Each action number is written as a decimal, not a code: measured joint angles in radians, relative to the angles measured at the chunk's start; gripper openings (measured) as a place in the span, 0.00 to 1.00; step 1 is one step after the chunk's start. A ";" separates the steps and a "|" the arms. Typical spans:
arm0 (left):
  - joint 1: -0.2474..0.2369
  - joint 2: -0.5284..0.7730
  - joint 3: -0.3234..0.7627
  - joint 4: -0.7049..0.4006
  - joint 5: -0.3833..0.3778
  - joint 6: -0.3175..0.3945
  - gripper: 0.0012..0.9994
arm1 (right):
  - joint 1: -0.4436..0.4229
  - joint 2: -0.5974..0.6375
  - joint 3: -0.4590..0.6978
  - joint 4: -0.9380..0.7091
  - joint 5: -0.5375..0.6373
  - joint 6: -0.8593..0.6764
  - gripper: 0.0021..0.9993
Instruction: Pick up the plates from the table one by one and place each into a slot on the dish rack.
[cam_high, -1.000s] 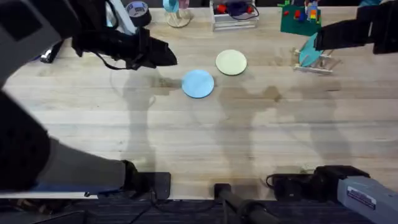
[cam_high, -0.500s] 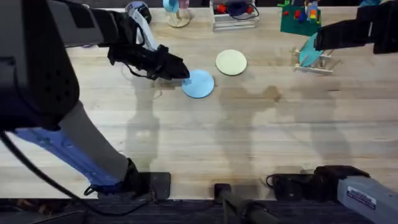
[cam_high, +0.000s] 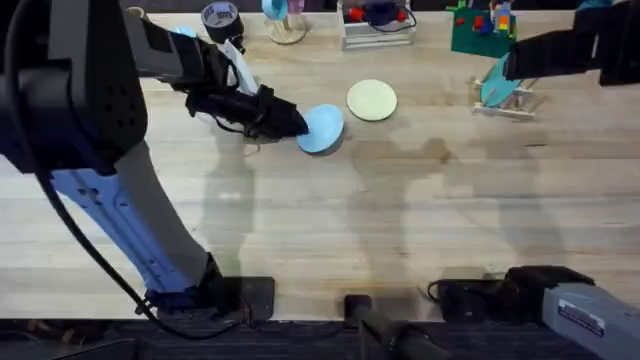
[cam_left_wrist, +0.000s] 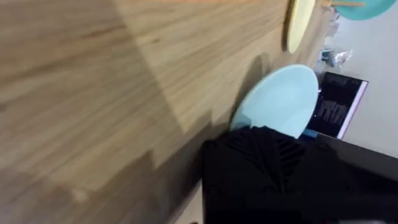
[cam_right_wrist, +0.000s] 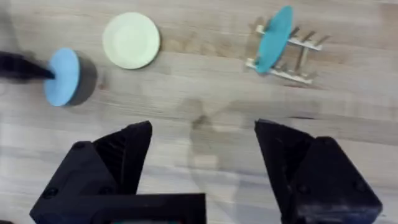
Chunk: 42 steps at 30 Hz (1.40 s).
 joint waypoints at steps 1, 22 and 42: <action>0.000 0.001 0.000 0.000 0.004 0.000 0.04 | 0.000 0.000 0.000 0.004 -0.012 0.003 1.00; 0.000 0.001 0.000 0.003 0.005 0.003 0.04 | 0.200 0.265 0.002 0.106 -0.186 0.393 1.00; 0.000 0.001 0.000 0.003 0.005 0.003 0.04 | 0.497 0.631 0.002 0.375 -0.189 0.804 1.00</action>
